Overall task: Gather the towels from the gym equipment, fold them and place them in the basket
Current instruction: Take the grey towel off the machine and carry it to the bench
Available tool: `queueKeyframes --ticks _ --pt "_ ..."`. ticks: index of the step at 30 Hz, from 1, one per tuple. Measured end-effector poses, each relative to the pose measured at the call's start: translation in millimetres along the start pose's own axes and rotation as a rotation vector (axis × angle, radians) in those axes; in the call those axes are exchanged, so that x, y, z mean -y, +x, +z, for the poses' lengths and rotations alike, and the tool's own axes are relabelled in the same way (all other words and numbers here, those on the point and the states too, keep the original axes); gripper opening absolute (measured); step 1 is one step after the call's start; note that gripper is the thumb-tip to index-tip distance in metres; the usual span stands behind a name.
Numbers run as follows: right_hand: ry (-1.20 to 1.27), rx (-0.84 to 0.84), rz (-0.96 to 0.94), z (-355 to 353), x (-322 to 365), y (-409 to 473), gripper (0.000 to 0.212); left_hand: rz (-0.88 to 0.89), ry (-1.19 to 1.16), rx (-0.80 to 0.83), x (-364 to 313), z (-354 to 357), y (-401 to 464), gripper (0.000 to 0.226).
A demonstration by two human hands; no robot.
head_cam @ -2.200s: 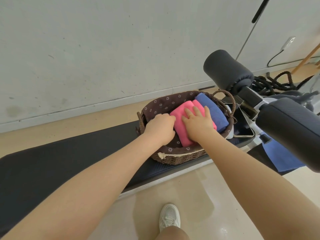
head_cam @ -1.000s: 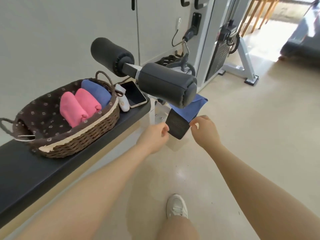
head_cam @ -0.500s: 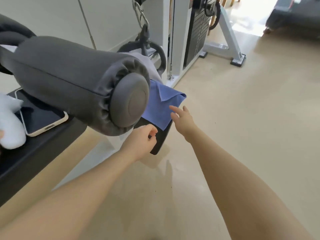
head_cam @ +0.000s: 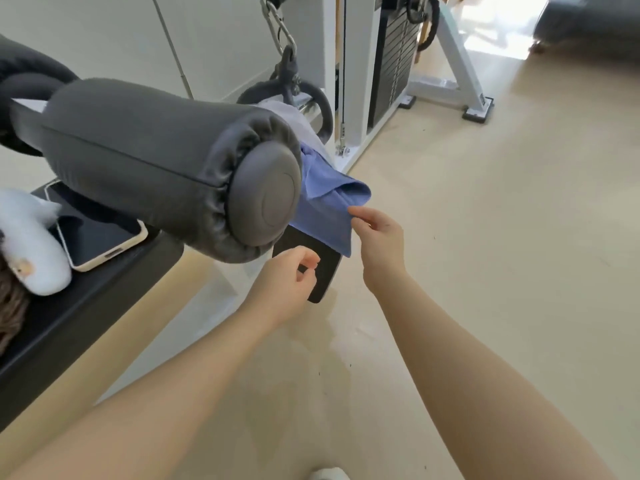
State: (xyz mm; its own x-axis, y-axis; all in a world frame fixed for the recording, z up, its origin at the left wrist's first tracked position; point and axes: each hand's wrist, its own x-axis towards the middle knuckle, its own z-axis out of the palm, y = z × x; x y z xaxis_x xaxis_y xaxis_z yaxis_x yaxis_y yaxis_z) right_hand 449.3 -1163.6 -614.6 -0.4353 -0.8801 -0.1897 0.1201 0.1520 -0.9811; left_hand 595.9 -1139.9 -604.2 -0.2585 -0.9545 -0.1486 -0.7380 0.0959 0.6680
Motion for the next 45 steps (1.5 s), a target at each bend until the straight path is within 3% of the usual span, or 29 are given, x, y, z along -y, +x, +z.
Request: queueKeyframes --ticks 5,10,17,25,30,38,42,45 --pt "0.210 0.127 0.040 -13 23 -69 0.024 0.070 -0.021 -0.022 -16 -9 -56 0.033" --pt "-0.070 0.103 0.014 -12 36 -97 0.025 0.051 -0.047 0.008 -32 -24 -80 0.032" --pt "-0.319 0.172 0.081 -6 22 -67 0.029 0.048 -0.010 0.023 -25 -20 -56 0.033" --pt "-0.308 0.178 0.095 -13 15 -69 0.021 0.034 0.083 0.048 -13 -31 -61 0.031" --pt "-0.323 0.143 0.129 -12 33 -104 0.018 0.209 0.143 0.147 -16 -47 -93 0.034" --pt "-0.208 0.090 0.261 4 174 -130 0.016 0.332 0.375 0.297 -81 -150 -130 0.029" --pt "-0.296 0.148 0.259 -1 282 -131 0.015 0.342 0.373 0.365 -165 -226 -111 0.029" --pt "-0.419 0.197 0.271 -7 342 -114 0.014 0.264 0.308 0.322 -215 -267 -76 0.027"
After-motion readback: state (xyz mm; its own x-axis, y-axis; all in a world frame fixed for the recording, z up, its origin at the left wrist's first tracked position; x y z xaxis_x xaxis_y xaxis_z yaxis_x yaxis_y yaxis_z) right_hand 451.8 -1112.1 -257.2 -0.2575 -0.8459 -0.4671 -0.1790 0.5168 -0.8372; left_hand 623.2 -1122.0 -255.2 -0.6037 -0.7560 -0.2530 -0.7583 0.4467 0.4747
